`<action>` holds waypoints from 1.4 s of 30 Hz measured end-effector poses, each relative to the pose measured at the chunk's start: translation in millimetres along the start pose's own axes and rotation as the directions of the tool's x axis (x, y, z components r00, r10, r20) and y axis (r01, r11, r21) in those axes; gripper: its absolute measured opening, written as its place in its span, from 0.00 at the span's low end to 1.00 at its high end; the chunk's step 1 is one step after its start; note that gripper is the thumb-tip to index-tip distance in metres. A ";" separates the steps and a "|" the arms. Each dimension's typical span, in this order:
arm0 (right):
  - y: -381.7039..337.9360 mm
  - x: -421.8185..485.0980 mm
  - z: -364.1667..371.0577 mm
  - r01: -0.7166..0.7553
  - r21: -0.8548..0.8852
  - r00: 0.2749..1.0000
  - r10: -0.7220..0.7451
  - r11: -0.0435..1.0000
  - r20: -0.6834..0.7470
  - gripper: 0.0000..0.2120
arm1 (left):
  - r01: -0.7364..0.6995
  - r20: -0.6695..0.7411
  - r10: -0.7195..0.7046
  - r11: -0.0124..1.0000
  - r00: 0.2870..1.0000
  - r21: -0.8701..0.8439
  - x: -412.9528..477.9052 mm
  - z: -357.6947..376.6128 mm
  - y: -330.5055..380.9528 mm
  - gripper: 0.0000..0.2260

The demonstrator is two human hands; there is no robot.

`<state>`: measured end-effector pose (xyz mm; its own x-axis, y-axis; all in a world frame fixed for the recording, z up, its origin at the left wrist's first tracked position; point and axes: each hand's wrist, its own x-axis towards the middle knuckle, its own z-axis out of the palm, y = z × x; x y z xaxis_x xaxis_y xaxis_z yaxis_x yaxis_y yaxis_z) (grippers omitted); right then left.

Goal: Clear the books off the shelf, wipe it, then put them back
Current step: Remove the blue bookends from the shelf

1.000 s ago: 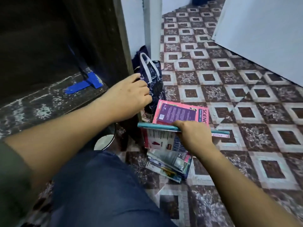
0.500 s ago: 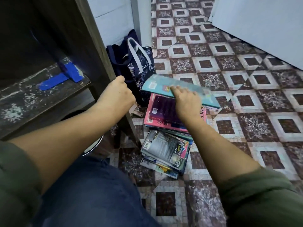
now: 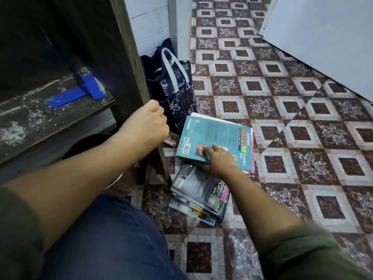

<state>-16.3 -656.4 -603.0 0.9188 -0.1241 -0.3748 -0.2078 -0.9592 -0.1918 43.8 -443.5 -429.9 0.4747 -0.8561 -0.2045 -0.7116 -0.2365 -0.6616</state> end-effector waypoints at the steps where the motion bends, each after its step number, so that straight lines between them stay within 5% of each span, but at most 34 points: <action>1: -10.6 -6.7 -10.8 0.018 0.008 1.000 -0.018 1.000 -0.016 0.31 | -0.039 -0.162 0.033 0.999 0.986 -0.032 -8.1 4.9 -2.4 0.07; 3: -38.5 -23.6 -32.9 0.090 0.050 0.995 -0.087 0.995 -0.048 0.26 | -0.082 -0.410 0.031 0.991 0.912 -0.108 -31.0 19.3 -5.5 0.11; 6: -91.2 -54.2 -62.4 0.269 0.123 0.962 -0.262 0.955 -0.073 0.20 | -0.012 -0.389 -0.079 0.974 0.918 -0.228 -83.7 41.3 -11.9 0.09; 8: -129.8 -67.5 -78.2 0.394 0.115 0.917 -0.380 0.912 -0.123 0.19 | 0.164 -0.245 -0.248 0.934 0.937 -0.318 -126.5 60.3 -20.4 0.05; 10: -168.8 -68.8 -91.9 0.484 0.090 0.869 -0.467 0.870 -0.165 0.18 | 0.391 0.025 -0.414 0.838 0.910 -0.381 -166.1 79.1 -30.2 0.14; 13: -227.6 -49.7 -111.4 0.551 0.037 0.816 -0.529 0.834 -0.233 0.17 | 0.659 0.356 -0.555 0.630 0.752 -0.411 -213.9 104.4 -39.6 0.21; 16: -281.3 -19.3 -131.1 0.513 0.031 0.797 -0.462 0.858 -0.389 0.16 | 0.785 0.488 -0.614 0.487 0.620 -0.384 -249.0 130.2 -34.6 0.22; 19: -322.4 10.3 -152.6 0.390 0.152 0.799 -0.252 0.908 -0.545 0.15 | 0.833 0.516 -0.656 0.396 0.552 -0.387 -267.2 146.5 -26.6 0.28; 27: -376.1 67.7 -171.2 0.278 0.404 0.862 -0.042 0.872 -0.505 0.14 | 0.906 0.552 -0.737 0.202 0.390 -0.371 -278.2 171.4 -35.4 0.26; 36: -445.4 31.6 -153.2 0.492 -0.035 0.658 -0.398 0.870 -0.640 0.13 | 0.933 0.582 -0.757 0.101 0.297 -0.346 -301.8 176.6 -35.9 0.24; 42: -469.6 17.0 -142.2 0.493 -0.094 0.648 -0.437 0.865 -0.623 0.13 | 0.936 0.644 -0.714 0.046 0.276 -0.350 -317.1 178.4 -35.2 0.26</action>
<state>144.7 -244.3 -390.3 0.8957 0.1807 0.4063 0.3051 -0.9145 -0.2658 10.7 -81.8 -470.6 0.9724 0.2284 -0.0484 0.2300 -0.9727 0.0311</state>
